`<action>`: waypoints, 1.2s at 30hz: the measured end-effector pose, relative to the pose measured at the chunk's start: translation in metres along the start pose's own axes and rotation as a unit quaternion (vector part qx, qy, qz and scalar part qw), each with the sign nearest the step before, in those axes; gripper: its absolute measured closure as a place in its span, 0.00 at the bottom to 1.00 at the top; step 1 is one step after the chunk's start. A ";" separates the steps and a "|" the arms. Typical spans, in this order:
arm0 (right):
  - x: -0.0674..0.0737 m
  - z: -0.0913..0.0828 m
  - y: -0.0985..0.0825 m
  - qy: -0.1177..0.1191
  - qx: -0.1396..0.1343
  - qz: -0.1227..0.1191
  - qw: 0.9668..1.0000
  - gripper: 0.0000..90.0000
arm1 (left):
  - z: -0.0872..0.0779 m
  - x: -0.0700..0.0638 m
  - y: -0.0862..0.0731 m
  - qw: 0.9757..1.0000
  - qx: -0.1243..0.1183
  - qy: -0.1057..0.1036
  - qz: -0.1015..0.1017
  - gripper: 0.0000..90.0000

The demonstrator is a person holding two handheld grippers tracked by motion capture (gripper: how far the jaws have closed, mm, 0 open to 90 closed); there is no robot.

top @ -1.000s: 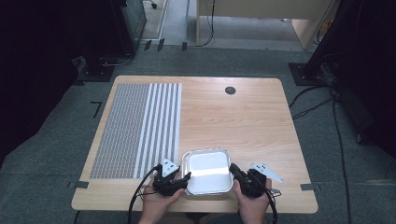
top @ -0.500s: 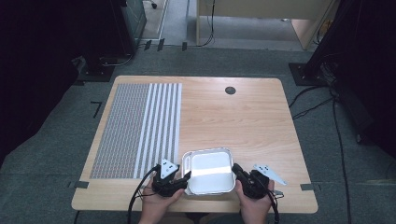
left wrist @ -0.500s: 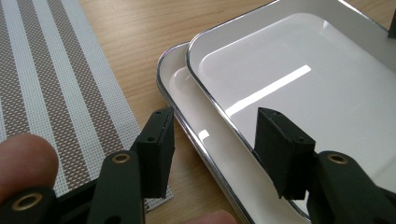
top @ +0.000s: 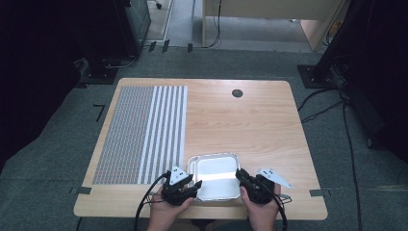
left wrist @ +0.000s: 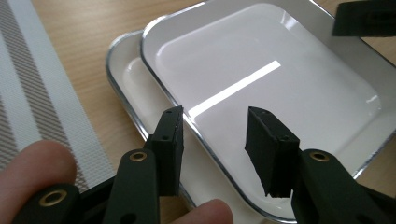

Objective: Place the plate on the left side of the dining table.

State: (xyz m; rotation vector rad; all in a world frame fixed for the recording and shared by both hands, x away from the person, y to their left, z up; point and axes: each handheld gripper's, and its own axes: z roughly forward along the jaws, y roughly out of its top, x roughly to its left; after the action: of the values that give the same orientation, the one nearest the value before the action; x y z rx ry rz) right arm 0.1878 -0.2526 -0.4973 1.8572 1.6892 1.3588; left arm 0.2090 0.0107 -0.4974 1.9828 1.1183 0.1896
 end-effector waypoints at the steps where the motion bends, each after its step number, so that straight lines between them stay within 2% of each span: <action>1: 0.000 0.000 0.000 0.000 0.000 0.000 1.000 0.87 | 0.000 0.000 0.000 1.000 0.000 0.000 0.000 0.63; 2: 0.000 0.005 -0.001 -0.002 0.014 -0.003 1.000 0.86 | 0.001 -0.001 0.000 1.000 -0.001 0.008 -0.001 0.65; 6: 0.000 0.009 -0.002 -0.011 0.029 0.003 1.000 0.89 | 0.001 -0.001 -0.001 1.000 -0.003 0.016 -0.005 0.68; 9: -0.001 0.008 -0.001 -0.013 0.028 0.014 0.999 0.93 | 0.002 -0.002 -0.001 1.000 -0.003 0.021 -0.006 0.69; 12: -0.004 0.005 0.001 -0.019 0.021 0.038 0.999 0.94 | 0.006 -0.005 -0.003 1.000 0.007 0.017 -0.003 0.69; 17: -0.007 -0.003 0.004 -0.024 0.007 0.048 0.999 0.94 | 0.007 -0.005 -0.003 1.000 0.007 0.011 -0.006 0.68; 20: -0.010 -0.005 0.004 -0.028 0.011 0.049 0.998 0.93 | 0.007 -0.003 -0.003 1.000 0.004 0.003 -0.016 0.66; 23: -0.012 -0.003 0.003 -0.024 0.013 0.051 0.998 0.90 | 0.008 -0.004 -0.003 1.000 0.001 0.005 -0.017 0.65; 25: -0.013 -0.004 0.003 -0.022 0.010 0.047 0.999 0.86 | 0.008 -0.004 -0.004 1.000 0.001 0.007 -0.017 0.65; 26: -0.012 -0.005 0.004 -0.021 -0.002 0.038 0.999 0.81 | 0.008 -0.005 -0.004 1.000 -0.001 0.009 -0.015 0.65; 27: -0.012 -0.005 0.004 -0.023 -0.007 0.031 0.999 0.79 | 0.008 -0.005 -0.004 1.000 -0.002 0.011 -0.015 0.66; 30: -0.011 -0.006 0.007 -0.023 -0.010 0.007 1.000 0.83 | 0.008 -0.006 -0.003 1.000 -0.007 0.014 -0.018 0.67; 31: -0.011 -0.006 0.007 -0.023 -0.010 0.007 1.000 0.83 | 0.008 -0.006 -0.003 1.000 -0.007 0.014 -0.018 0.68; 32: -0.011 -0.005 0.010 -0.024 -0.008 -0.009 1.000 0.86 | 0.008 -0.007 -0.003 0.999 -0.013 0.024 -0.018 0.69; 34: -0.010 -0.003 0.011 -0.021 0.000 -0.022 1.000 0.86 | 0.009 -0.009 -0.003 0.999 -0.017 0.022 -0.019 0.69; 36: -0.008 -0.001 0.012 -0.027 0.001 -0.035 0.999 0.87 | 0.010 -0.011 -0.002 0.999 -0.013 0.026 -0.019 0.72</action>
State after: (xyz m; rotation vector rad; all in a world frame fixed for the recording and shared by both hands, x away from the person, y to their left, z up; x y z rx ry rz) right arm 0.1953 -0.2635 -0.4918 1.8016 1.7133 1.2679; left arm 0.2061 -0.0026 -0.5027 1.9422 1.1805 0.2357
